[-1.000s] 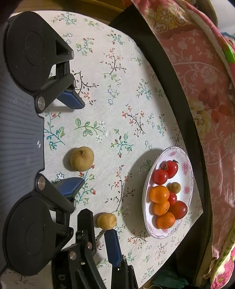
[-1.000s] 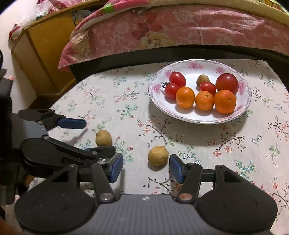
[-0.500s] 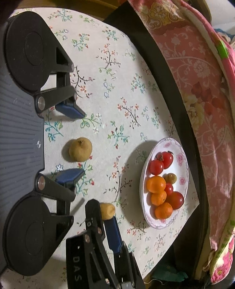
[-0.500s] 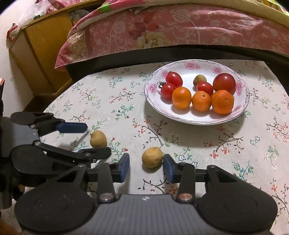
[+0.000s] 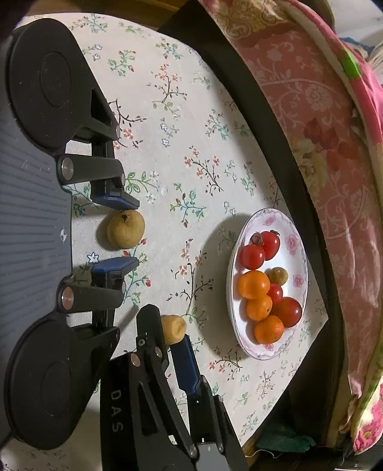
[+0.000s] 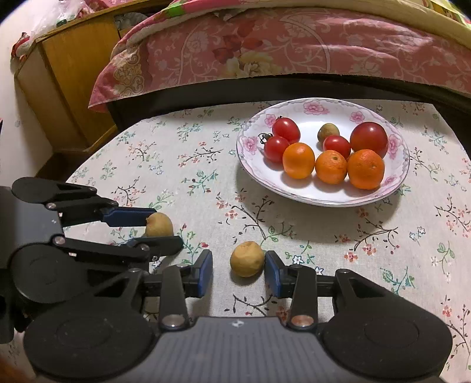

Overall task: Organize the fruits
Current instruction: 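Grasp a yellow-brown fruit with the right gripper while the left gripper grasps another, then carry both yellow-brown fruits over the white plate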

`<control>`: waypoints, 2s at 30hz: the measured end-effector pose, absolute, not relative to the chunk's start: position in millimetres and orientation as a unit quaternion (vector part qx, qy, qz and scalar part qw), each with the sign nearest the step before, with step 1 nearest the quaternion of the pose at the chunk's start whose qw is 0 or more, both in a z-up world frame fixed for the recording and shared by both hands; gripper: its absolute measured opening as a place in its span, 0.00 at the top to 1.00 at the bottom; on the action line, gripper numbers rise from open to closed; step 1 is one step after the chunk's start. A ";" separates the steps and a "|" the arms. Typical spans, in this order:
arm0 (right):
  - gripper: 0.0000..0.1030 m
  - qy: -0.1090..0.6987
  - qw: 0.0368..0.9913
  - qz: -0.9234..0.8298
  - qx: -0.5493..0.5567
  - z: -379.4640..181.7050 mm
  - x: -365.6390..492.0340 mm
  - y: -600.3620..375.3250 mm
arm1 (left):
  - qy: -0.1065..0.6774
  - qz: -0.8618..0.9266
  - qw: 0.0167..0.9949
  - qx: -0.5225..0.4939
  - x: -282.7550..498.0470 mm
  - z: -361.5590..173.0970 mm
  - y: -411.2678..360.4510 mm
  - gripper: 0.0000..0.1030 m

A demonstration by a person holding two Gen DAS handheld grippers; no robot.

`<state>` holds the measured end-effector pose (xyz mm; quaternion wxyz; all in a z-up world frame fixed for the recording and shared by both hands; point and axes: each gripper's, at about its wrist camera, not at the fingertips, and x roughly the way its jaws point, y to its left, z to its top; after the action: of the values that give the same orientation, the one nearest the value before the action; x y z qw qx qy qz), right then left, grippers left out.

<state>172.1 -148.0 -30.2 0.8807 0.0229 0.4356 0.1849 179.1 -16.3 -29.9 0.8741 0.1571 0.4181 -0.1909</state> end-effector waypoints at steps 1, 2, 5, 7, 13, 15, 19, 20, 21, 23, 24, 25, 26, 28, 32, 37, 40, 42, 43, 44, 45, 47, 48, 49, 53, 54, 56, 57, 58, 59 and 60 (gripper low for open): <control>0.67 0.435 0.881 0.185 0.026 -30.5 171.9 -149.0 | 0.419 -0.191 0.874 0.156 179.4 -30.1 -15.8 0.58; 0.68 0.435 0.881 0.187 0.025 -30.5 171.7 -149.3 | 0.420 -0.191 0.874 0.155 179.6 -30.2 -15.5 0.58; 0.78 0.437 0.882 0.178 0.010 -29.3 171.7 -147.5 | 0.422 -0.191 0.873 0.155 180.4 -30.0 -15.7 0.58; 0.80 0.437 0.882 0.177 0.009 -29.6 172.1 -148.3 | 0.422 -0.191 0.872 0.157 180.3 -29.6 -16.4 0.58; 0.80 0.438 0.881 0.181 0.010 -29.0 171.1 -148.9 | 0.420 -0.191 0.872 0.163 179.5 -29.8 -18.1 0.59; 0.80 0.438 0.880 0.182 0.009 -29.0 170.4 -148.6 | 0.419 -0.191 0.872 0.164 179.2 -29.8 -18.5 0.59; 0.80 0.439 0.879 0.184 0.011 -28.5 170.2 -149.7 | 0.423 -0.191 0.872 0.157 180.1 -29.4 -16.4 0.59; 0.80 0.439 0.879 0.185 0.011 -28.6 169.9 -150.0 | 0.424 -0.191 0.872 0.154 180.5 -29.3 -15.3 0.60; 0.80 0.439 0.879 0.185 0.011 -28.6 169.4 -150.5 | 0.426 -0.190 0.872 0.151 180.6 -29.2 -14.3 0.61; 0.80 0.440 0.879 0.185 0.012 -28.5 168.9 -151.1 | 0.428 -0.190 0.871 0.149 180.3 -28.9 -13.2 0.63; 0.80 0.440 0.879 0.185 0.013 -28.4 168.6 -151.2 | 0.429 -0.189 0.871 0.148 180.2 -28.7 -12.9 0.64; 0.80 0.441 0.878 0.185 0.013 -28.3 168.3 -151.3 | 0.430 -0.187 0.871 0.147 179.6 -28.5 -12.3 0.64; 0.80 0.441 0.878 0.185 0.013 -28.1 168.1 -151.6 | 0.432 -0.186 0.871 0.145 178.7 -28.1 -11.4 0.64; 0.80 0.442 0.877 0.184 0.017 -28.0 168.7 -153.1 | 0.434 -0.185 0.870 0.145 178.5 -27.5 -10.6 0.64; 0.80 0.444 0.877 0.182 0.021 -27.6 168.2 -155.0 | 0.434 -0.181 0.871 0.144 178.0 -27.8 -9.6 0.64; 0.80 0.445 0.877 0.181 0.024 -27.7 167.9 -157.1 | 0.434 -0.179 0.872 0.142 177.4 -27.6 -10.1 0.65; 0.80 0.446 0.876 0.181 0.026 -26.8 168.1 -157.7 | 0.431 -0.182 0.873 0.141 177.7 -25.6 -11.2 0.65; 0.80 0.443 0.878 0.182 0.025 -24.6 167.5 -157.2 | 0.428 -0.186 0.873 0.140 177.0 -23.2 -12.6 0.65; 0.80 0.442 0.878 0.182 0.026 -23.3 167.6 -157.3 | 0.427 -0.187 0.874 0.139 176.7 -21.9 -13.0 0.65; 0.80 0.441 0.879 0.182 0.026 -21.9 167.6 -157.2 | 0.425 -0.188 0.875 0.139 176.3 -20.6 -13.8 0.65; 0.80 0.440 0.879 0.182 0.026 -20.8 167.4 -157.2 | 0.423 -0.190 0.875 0.139 175.7 -19.4 -14.6 0.65; 0.80 0.440 0.879 0.181 0.025 -19.1 166.6 -157.5 | 0.421 -0.192 0.875 0.140 174.4 -18.0 -15.7 0.65; 0.80 0.439 0.880 0.181 0.024 -18.3 165.4 -158.1 | 0.421 -0.193 0.875 0.140 173.5 -17.3 -16.6 0.65; 0.80 0.440 0.880 0.179 0.023 -17.7 163.4 -159.0 | 0.420 -0.194 0.875 0.140 172.3 -16.6 -17.6 0.65; 0.80 0.440 0.881 0.172 0.021 -12.7 155.6 -161.1 | 0.414 -0.203 0.876 0.140 165.2 -11.1 -24.5 0.65; 0.80 0.439 0.882 0.172 0.020 -10.2 154.4 -161.2 | 0.410 -0.206 0.877 0.141 163.8 -8.7 -27.3 0.65; 0.80 0.433 0.885 0.169 0.022 -3.6 152.9 -161.6 | 0.402 -0.212 0.880 0.140 161.2 -3.1 -32.0 0.65; 0.80 0.430 0.887 0.167 0.022 -0.7 152.3 -161.8 | 0.398 -0.215 0.881 0.140 160.3 -0.1 -34.1 0.65; 0.80 0.428 0.888 0.166 0.022 2.4 151.8 -161.9 | 0.394 -0.215 0.882 0.141 159.9 2.3 -36.0 0.65; 0.80 0.425 0.890 0.161 0.023 5.1 151.3 -162.7 | 0.392 -0.217 0.883 0.140 159.7 4.1 -36.8 0.65; 0.80 0.423 0.892 0.159 0.026 7.6 150.6 -164.3 | 0.392 -0.218 0.883 0.138 160.1 5.6 -37.4 0.65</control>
<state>150.6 -164.3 7.6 0.8916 0.0261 0.4233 0.1586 160.1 -37.4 5.6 0.8832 0.1380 0.3916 -0.2180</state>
